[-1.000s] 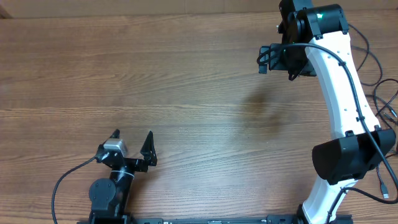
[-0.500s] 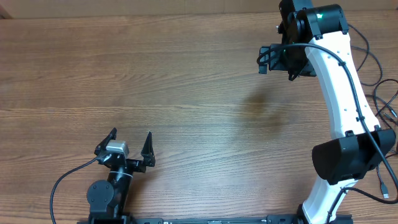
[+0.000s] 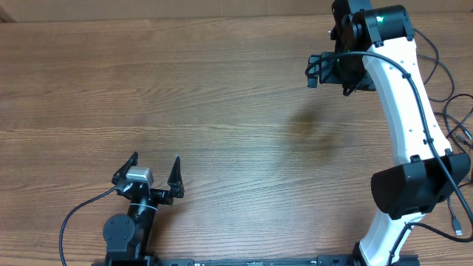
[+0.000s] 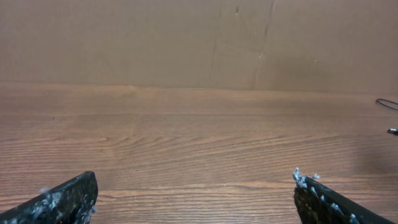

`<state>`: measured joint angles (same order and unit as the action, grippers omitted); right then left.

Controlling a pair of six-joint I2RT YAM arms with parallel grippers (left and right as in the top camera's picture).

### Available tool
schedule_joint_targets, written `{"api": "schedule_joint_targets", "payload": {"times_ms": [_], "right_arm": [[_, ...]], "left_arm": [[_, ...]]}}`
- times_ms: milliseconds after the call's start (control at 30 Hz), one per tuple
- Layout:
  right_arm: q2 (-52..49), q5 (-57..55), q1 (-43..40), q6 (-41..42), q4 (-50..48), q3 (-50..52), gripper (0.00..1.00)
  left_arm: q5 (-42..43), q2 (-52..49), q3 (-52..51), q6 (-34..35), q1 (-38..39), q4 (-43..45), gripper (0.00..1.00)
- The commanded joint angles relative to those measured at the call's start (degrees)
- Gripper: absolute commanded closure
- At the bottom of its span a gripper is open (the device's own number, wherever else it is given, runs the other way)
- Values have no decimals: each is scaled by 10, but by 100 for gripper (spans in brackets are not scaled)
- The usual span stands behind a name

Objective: Untangle cables

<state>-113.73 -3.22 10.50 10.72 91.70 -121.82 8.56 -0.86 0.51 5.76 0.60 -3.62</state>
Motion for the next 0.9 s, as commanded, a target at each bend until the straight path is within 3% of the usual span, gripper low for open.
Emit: {"api": "schedule_joint_targets", "payload": {"times_ms": [0, 867], "right_arm": [[19, 0, -1, 4, 0, -4, 0], [18, -3, -4, 4, -8, -4, 0]], "left_arm": [[0, 6, -2, -9, -5, -1, 0], [0, 6, -2, -9, -5, -1, 0]]}}
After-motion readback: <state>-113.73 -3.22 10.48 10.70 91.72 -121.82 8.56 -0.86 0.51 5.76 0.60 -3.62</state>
